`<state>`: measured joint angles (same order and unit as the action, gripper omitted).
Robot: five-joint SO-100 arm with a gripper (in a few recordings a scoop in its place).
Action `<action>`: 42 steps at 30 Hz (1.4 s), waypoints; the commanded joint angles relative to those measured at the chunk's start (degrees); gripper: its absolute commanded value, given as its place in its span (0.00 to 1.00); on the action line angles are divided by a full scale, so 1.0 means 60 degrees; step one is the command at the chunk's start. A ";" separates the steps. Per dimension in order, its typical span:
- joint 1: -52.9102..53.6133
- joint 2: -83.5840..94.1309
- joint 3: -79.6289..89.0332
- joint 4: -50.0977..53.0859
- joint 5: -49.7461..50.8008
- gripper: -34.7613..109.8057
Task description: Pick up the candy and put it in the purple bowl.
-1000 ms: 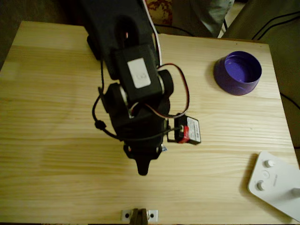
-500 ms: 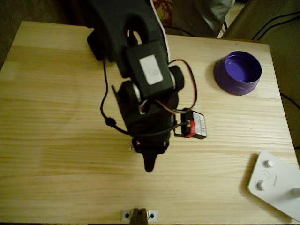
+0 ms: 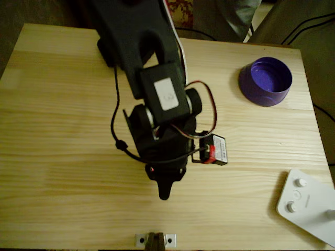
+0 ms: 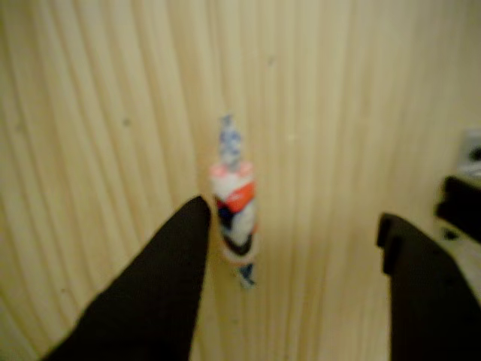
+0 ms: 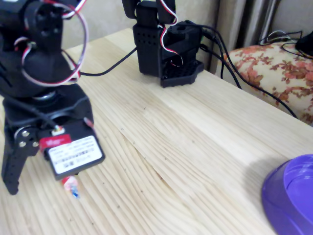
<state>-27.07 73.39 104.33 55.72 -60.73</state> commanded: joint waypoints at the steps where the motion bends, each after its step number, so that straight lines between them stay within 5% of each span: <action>1: -0.0103 0.0264 -0.0586 0.0146 -0.0205 0.56; 11: -0.0190 0.0117 -0.0601 0.0278 -0.0352 0.54; 27: 0.0073 0.0000 -0.1025 -0.0366 0.0190 0.35; 42: -0.0234 0.0044 -0.0483 -0.0659 0.0410 0.31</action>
<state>-26.54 71.37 102.48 52.29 -58.45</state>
